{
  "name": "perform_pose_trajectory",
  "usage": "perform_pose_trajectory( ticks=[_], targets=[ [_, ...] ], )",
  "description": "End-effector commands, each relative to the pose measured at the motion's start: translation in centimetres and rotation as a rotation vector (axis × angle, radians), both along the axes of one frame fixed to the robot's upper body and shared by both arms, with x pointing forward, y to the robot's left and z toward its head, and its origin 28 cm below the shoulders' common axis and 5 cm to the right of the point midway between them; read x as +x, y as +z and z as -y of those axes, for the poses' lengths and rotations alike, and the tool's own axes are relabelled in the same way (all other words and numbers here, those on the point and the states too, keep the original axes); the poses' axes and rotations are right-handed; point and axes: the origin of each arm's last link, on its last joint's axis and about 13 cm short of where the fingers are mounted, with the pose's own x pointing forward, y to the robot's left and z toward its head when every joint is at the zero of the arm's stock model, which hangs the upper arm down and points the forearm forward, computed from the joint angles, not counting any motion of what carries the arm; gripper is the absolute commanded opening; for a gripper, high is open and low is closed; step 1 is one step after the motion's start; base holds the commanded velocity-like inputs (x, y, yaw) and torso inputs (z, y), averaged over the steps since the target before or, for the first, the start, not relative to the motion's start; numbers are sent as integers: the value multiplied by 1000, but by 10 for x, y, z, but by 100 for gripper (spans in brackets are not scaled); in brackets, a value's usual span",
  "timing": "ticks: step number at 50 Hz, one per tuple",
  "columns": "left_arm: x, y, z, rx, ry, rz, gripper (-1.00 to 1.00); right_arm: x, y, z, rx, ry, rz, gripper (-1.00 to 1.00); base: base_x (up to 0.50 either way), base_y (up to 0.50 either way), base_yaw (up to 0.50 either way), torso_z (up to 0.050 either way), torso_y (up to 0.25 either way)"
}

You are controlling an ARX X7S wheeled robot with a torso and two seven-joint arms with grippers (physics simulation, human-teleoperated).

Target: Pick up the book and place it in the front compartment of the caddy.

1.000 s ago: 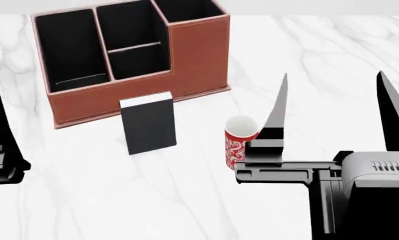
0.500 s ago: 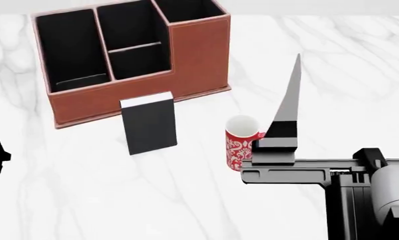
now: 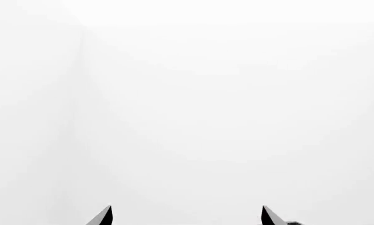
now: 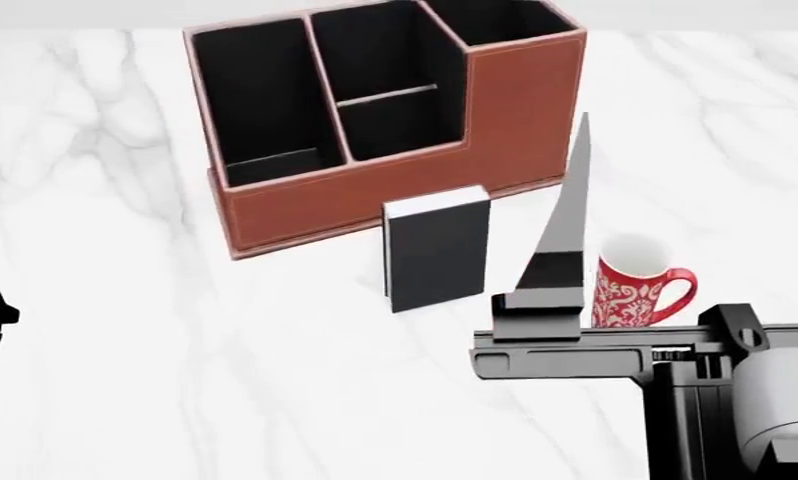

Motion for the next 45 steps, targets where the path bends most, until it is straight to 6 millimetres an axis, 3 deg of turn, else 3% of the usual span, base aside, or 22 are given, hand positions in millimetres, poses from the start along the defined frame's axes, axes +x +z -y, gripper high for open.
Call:
perform_pose_trajectory(
  ticks=[1,17,32,45],
  targets=[
    [0,0,0,4,0,-1,100,-1,-1,0,-4,5,-1,100,0,500,0,0,0],
    [0,-1,0,4,-1,-1,100,-1,-1,-1,-6,5,-1,100,0,492,0,0,0],
    [-1,-2,0,5,-1,-5,100,0,-1,0,-42,-32,-11,100,1,9,0,0,0],
    [-1,-3,1,7,-3,-7,100,-2,-1,-1,-39,-12,-2,100,455,-22,0,0,0]
  ],
)
